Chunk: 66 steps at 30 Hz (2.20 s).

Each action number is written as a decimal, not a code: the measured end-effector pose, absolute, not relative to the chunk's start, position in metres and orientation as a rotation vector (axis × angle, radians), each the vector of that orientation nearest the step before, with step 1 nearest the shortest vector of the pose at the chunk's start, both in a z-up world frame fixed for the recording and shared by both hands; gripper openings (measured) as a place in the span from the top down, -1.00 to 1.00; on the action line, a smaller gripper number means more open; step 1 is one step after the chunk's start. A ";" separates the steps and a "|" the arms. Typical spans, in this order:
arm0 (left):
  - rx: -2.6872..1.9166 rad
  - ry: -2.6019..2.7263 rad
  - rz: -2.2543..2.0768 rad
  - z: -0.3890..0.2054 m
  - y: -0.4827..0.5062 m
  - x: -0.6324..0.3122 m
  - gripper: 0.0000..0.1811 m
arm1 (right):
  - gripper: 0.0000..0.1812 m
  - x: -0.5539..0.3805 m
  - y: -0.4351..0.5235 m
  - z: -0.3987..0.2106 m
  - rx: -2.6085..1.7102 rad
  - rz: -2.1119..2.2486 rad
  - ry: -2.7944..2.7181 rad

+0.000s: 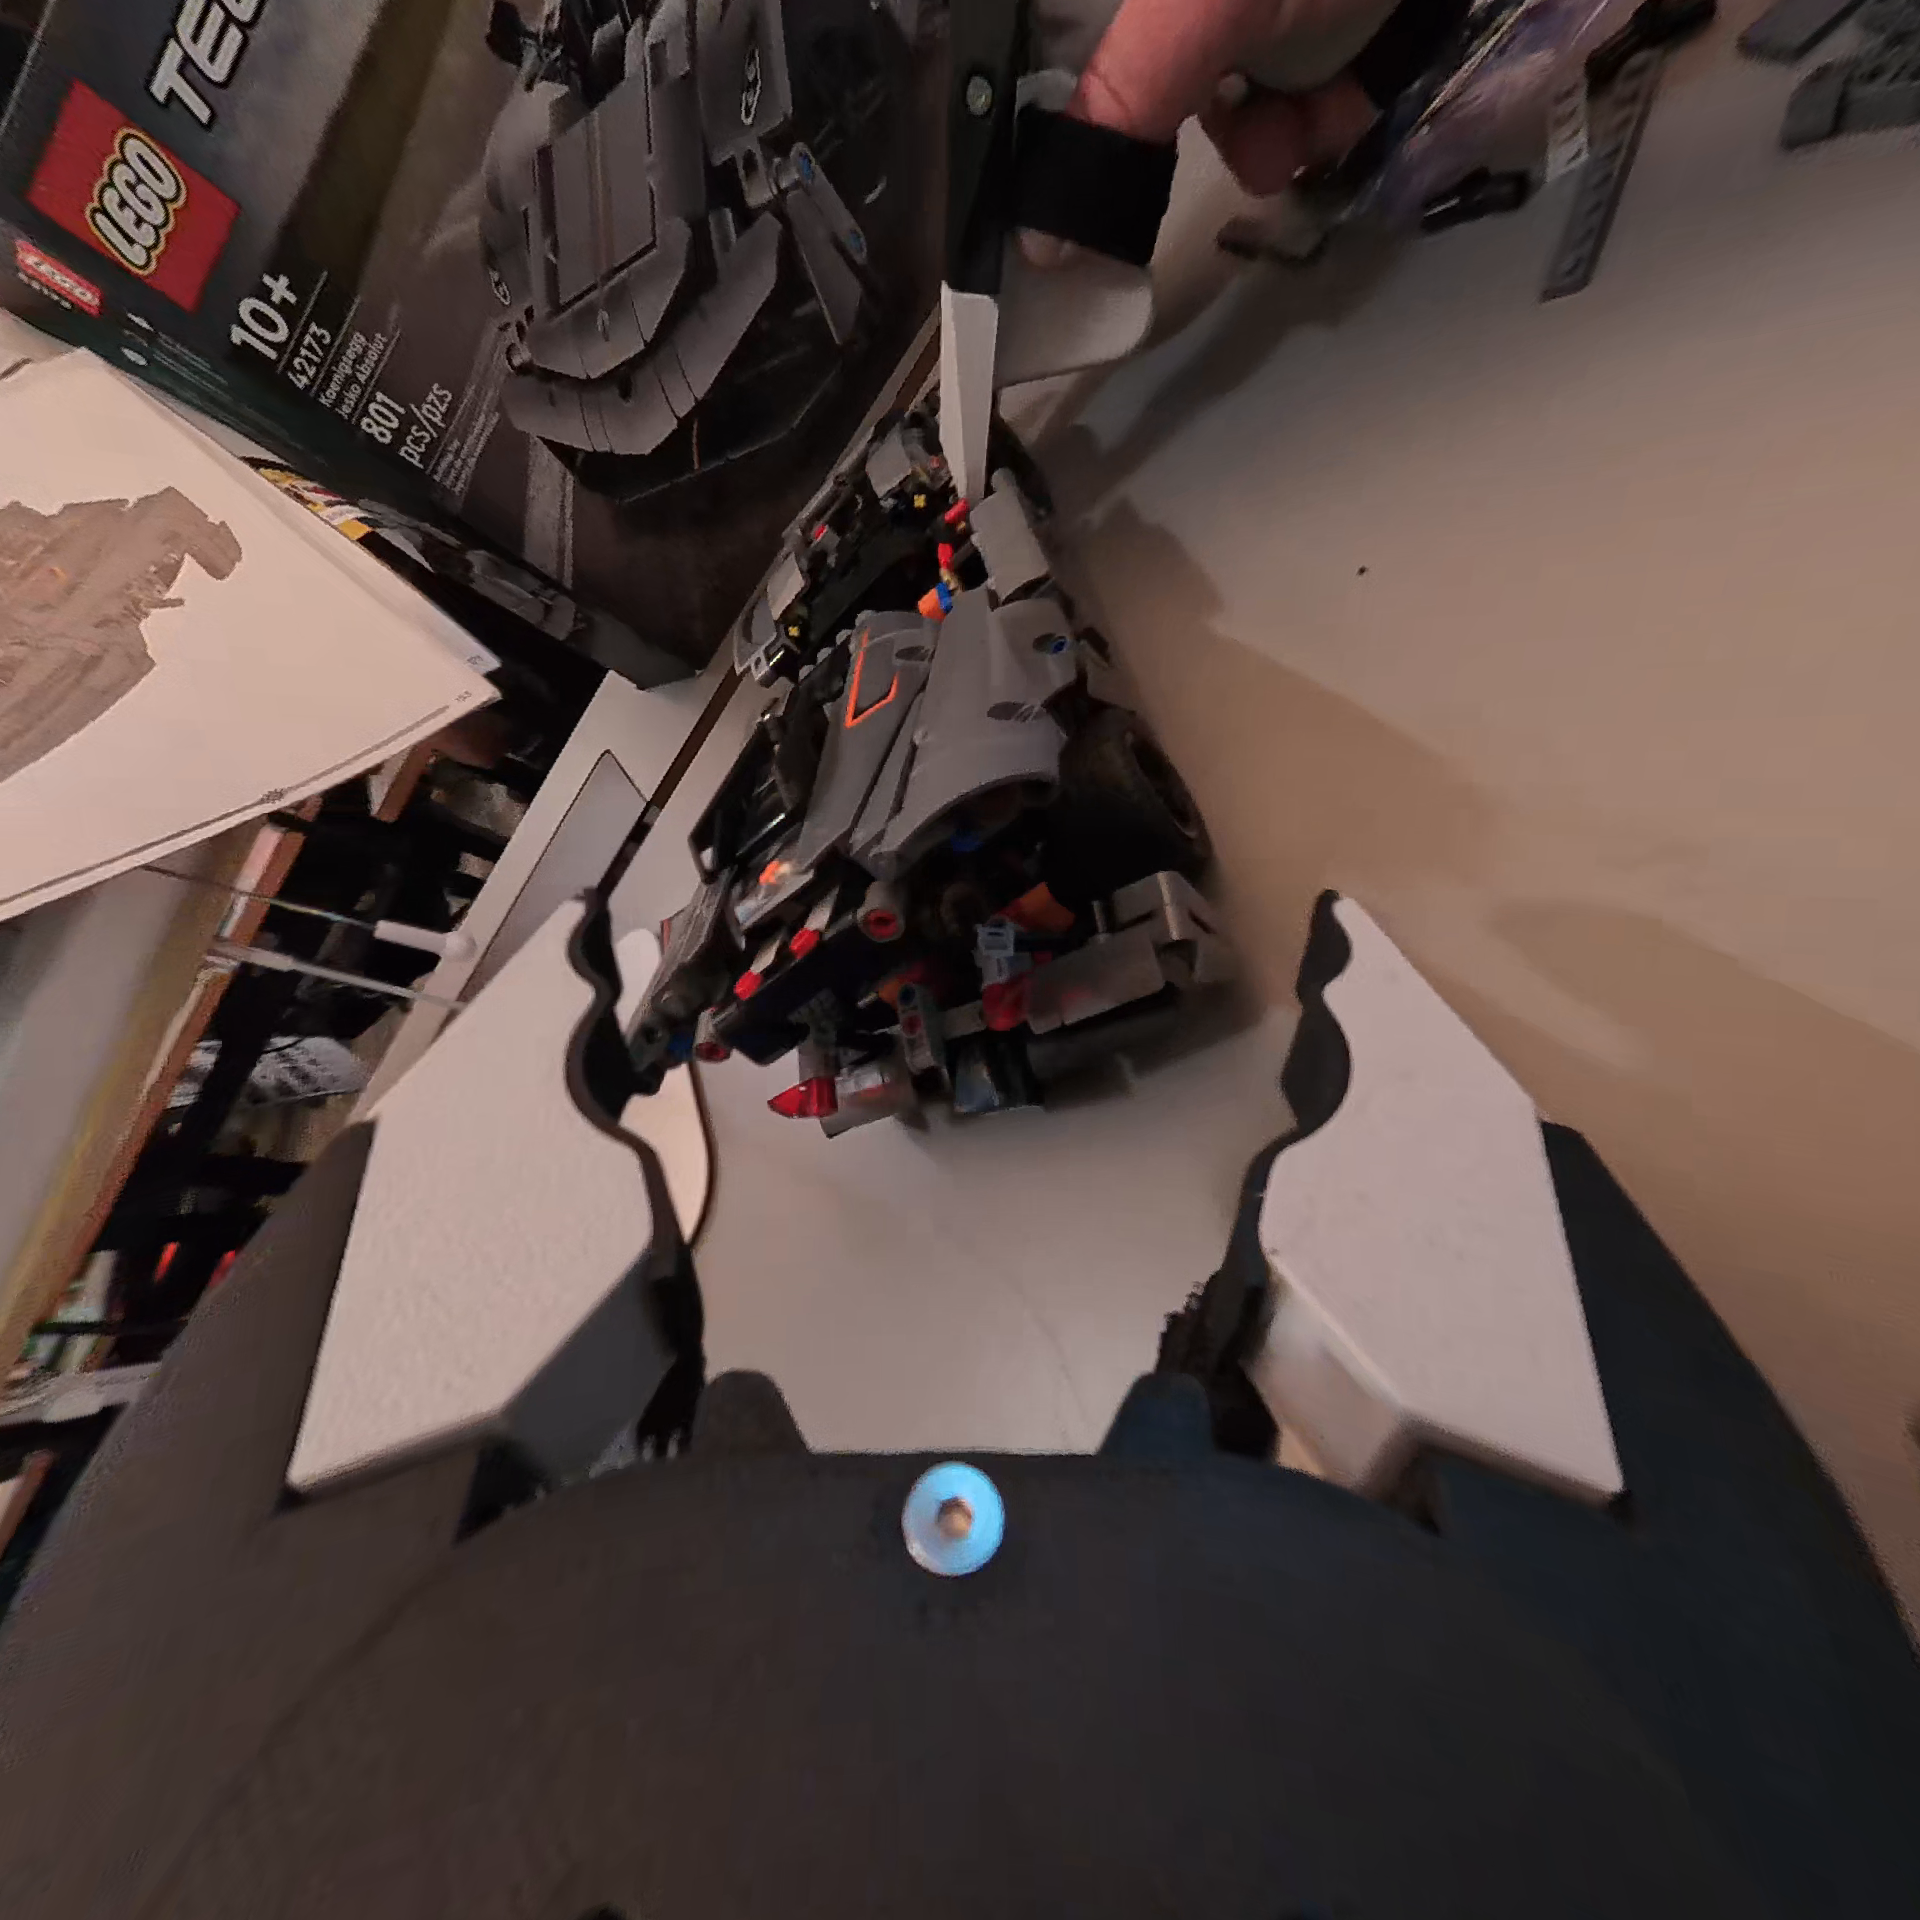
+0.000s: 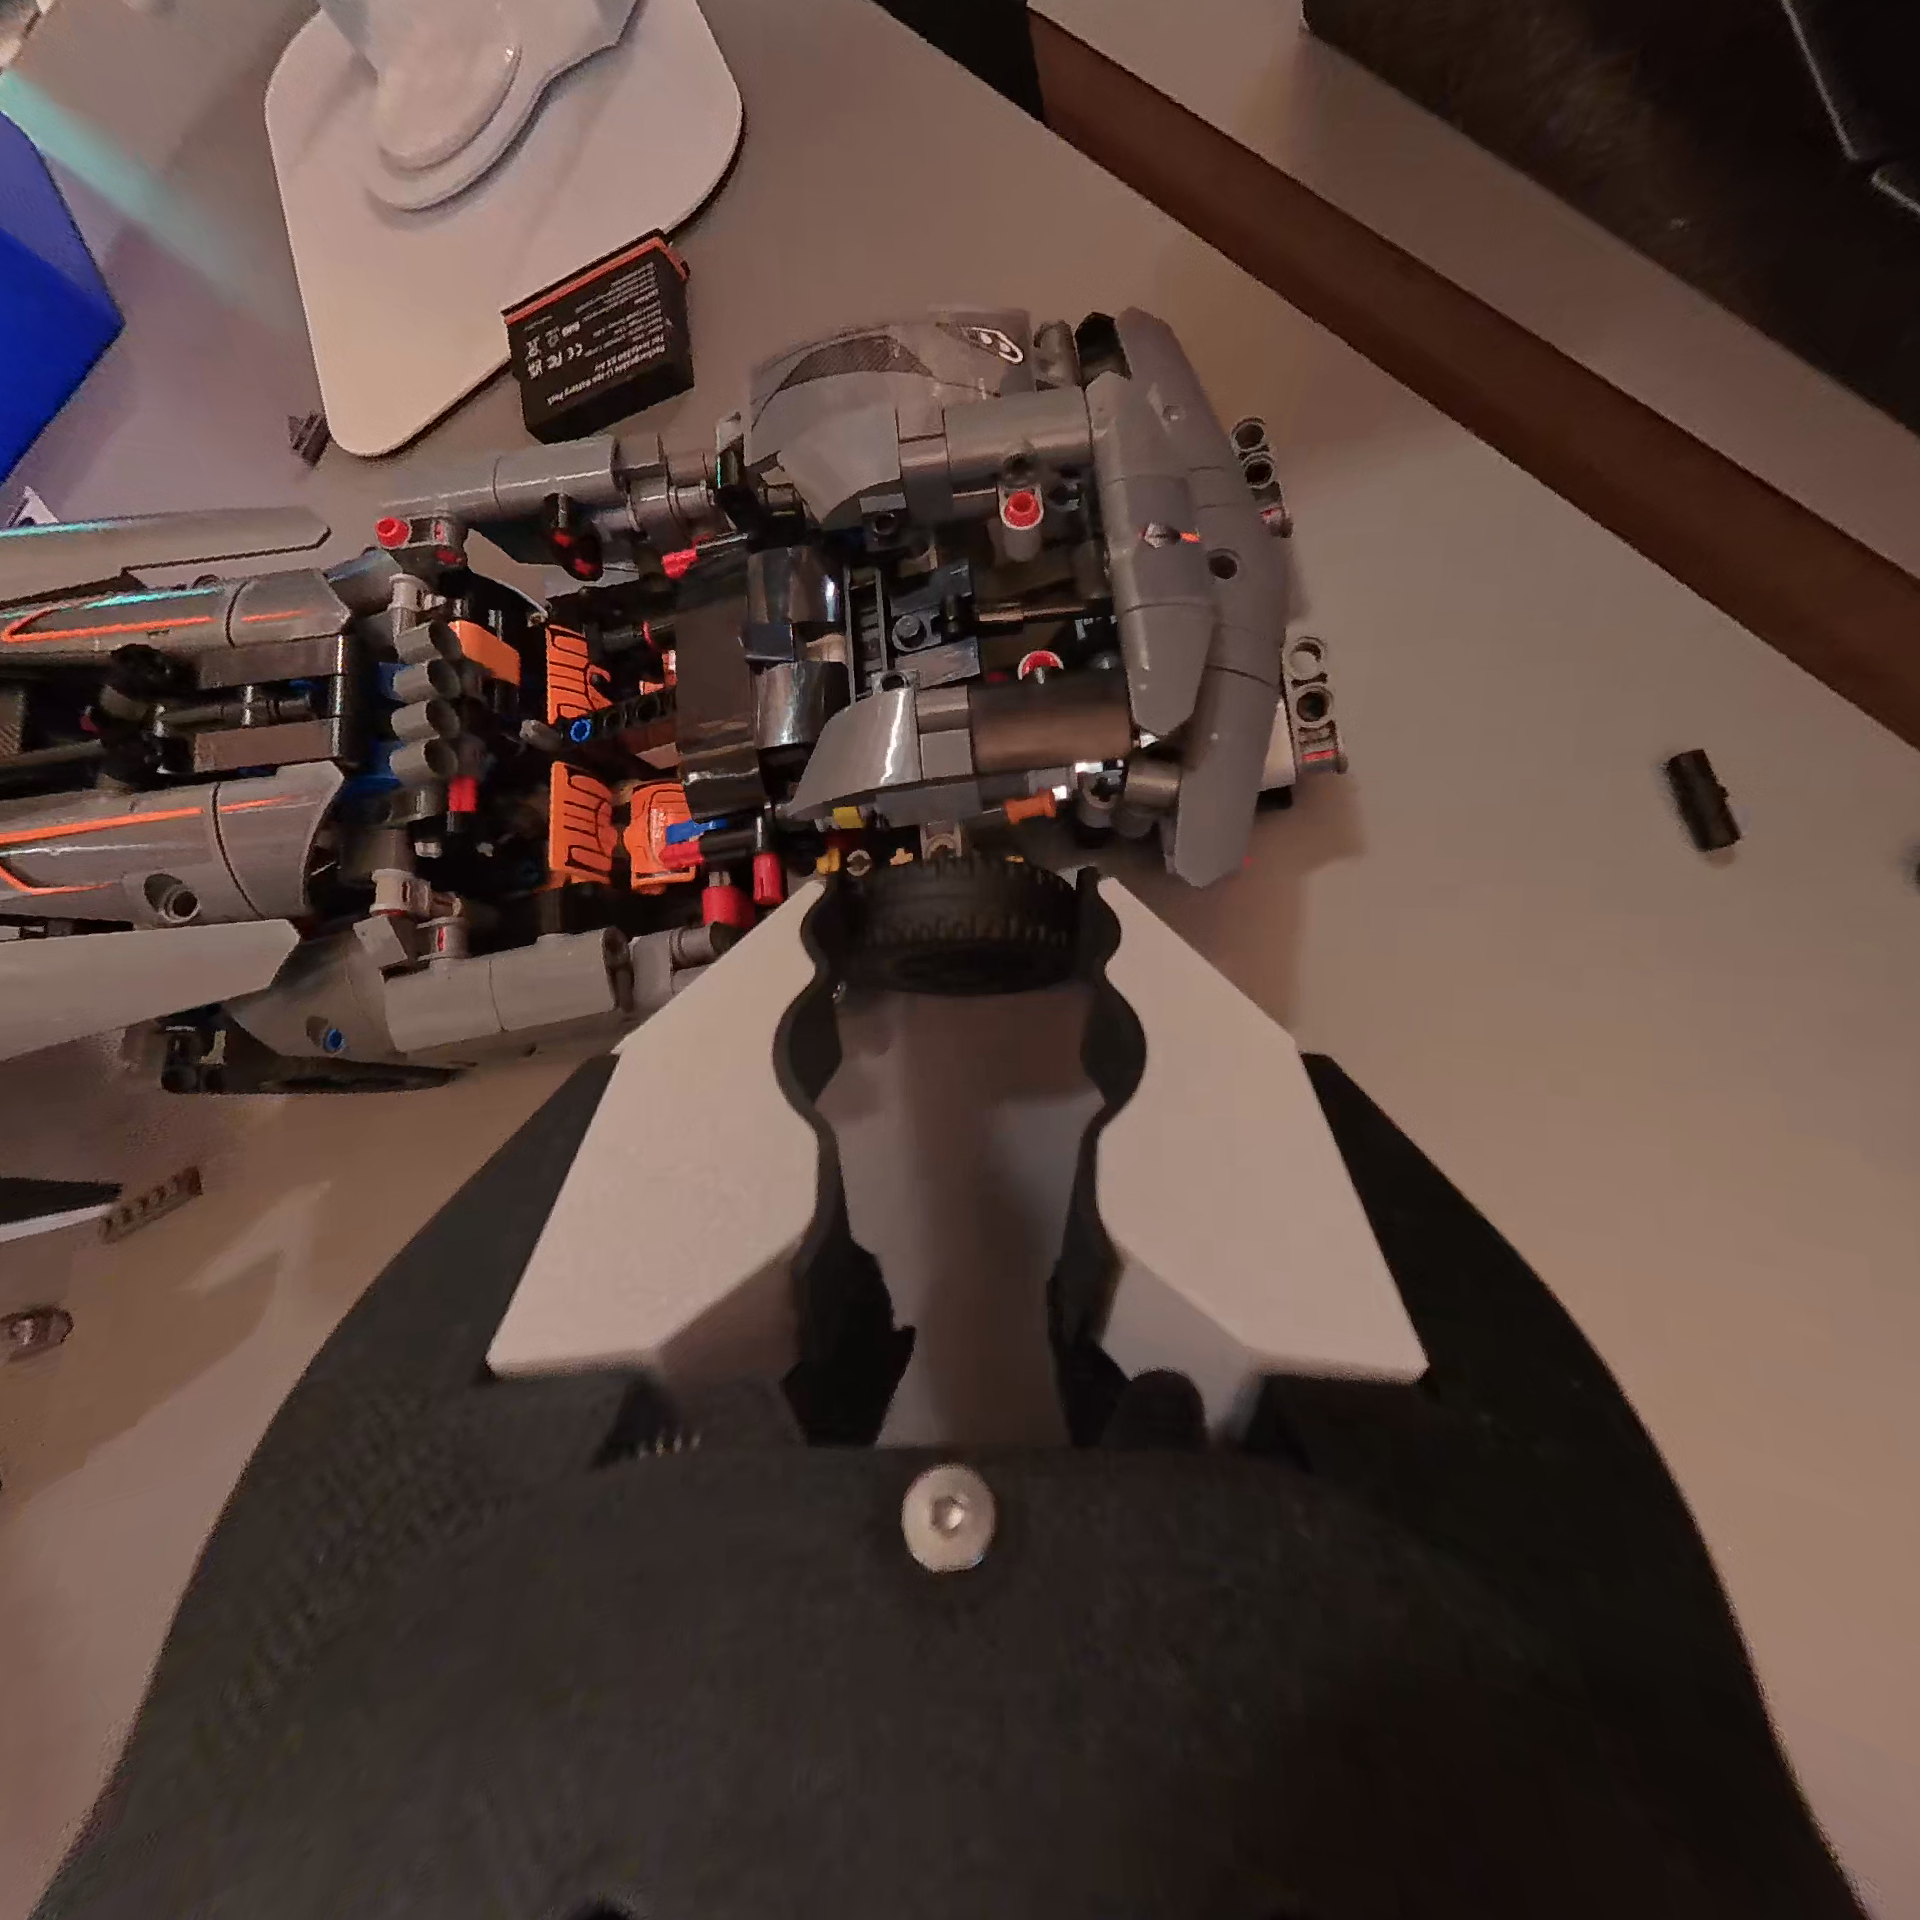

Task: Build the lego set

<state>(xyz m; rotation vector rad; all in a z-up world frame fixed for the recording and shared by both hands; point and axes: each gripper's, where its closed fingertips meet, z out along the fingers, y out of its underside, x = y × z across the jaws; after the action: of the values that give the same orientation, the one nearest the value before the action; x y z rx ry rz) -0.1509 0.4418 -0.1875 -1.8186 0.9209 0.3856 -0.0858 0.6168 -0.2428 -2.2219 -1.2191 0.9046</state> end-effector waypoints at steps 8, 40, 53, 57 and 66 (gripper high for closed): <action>-1.837 0.936 0.540 -0.202 0.448 -0.175 -0.53 | 0.54 -0.073 0.592 -0.231 -2.235 0.923 -1.208; -1.891 0.860 0.478 -0.206 0.414 -0.244 -0.51 | 0.65 -0.042 0.490 -0.220 -2.154 0.654 -1.213; -1.797 0.940 0.449 -0.184 0.413 -0.193 -0.46 | -0.06 -0.041 0.522 -0.223 -1.957 0.630 -1.418; -1.835 0.949 0.489 -0.196 0.427 -0.194 -0.47 | -0.06 -0.044 0.525 -0.238 -1.949 0.566 -1.497; -1.920 0.892 0.507 -0.207 0.440 -0.209 -0.51 | -0.03 -0.049 0.527 -0.244 -1.967 0.518 -1.516</action>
<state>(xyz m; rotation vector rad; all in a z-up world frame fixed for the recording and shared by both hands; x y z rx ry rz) -0.2091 0.4399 -0.2067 -1.9198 0.8919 0.5065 -0.0487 0.5275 -0.2443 -1.9667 -1.5158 0.5176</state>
